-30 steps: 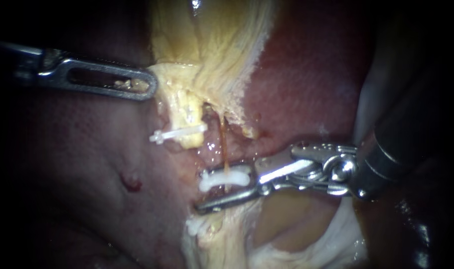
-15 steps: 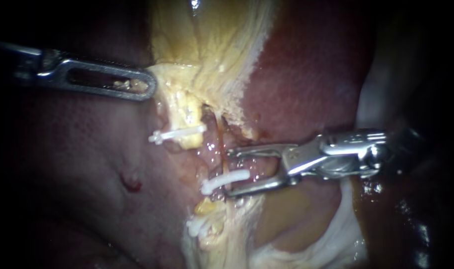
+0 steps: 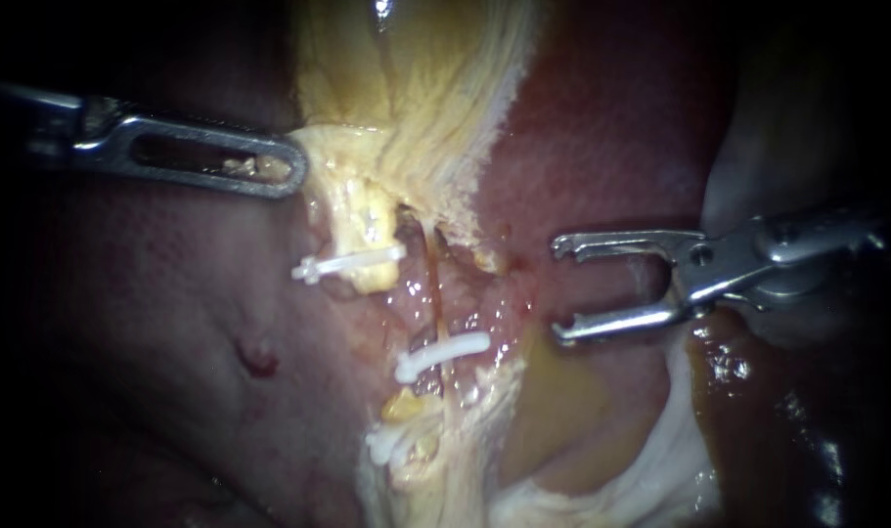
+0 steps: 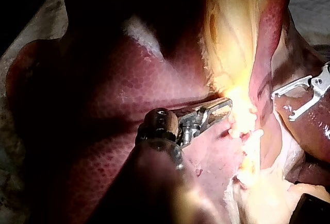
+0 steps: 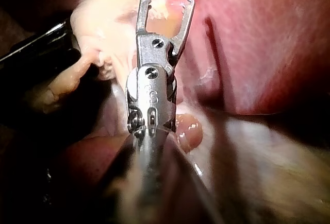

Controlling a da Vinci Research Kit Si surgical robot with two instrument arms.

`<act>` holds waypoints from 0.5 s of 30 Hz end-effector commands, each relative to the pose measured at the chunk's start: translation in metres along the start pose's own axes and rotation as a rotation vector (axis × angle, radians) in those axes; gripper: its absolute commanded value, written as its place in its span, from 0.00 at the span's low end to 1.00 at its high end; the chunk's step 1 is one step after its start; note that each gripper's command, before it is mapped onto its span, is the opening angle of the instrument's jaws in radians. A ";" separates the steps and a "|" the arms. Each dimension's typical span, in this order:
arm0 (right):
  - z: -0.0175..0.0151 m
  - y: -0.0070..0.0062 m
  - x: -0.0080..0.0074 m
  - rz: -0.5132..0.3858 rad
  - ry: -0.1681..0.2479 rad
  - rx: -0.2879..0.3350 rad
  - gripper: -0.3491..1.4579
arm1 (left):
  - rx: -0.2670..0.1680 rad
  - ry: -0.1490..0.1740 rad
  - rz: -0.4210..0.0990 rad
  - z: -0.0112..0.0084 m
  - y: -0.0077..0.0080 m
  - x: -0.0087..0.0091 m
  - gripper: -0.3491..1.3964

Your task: Going back first clip right tube

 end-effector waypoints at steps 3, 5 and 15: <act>0.0001 -0.0002 0.0001 0.000 0.000 0.004 0.47 | 0.002 -0.001 0.005 0.0013 0.0002 0.0007 0.00; 0.0002 -0.0003 0.0001 0.000 0.000 0.004 0.47 | 0.004 0.011 0.003 0.0025 0.0004 0.0014 0.00; 0.0003 -0.0004 0.0003 0.000 0.000 0.004 0.47 | 0.019 0.049 0.011 0.0092 0.0015 0.0027 0.00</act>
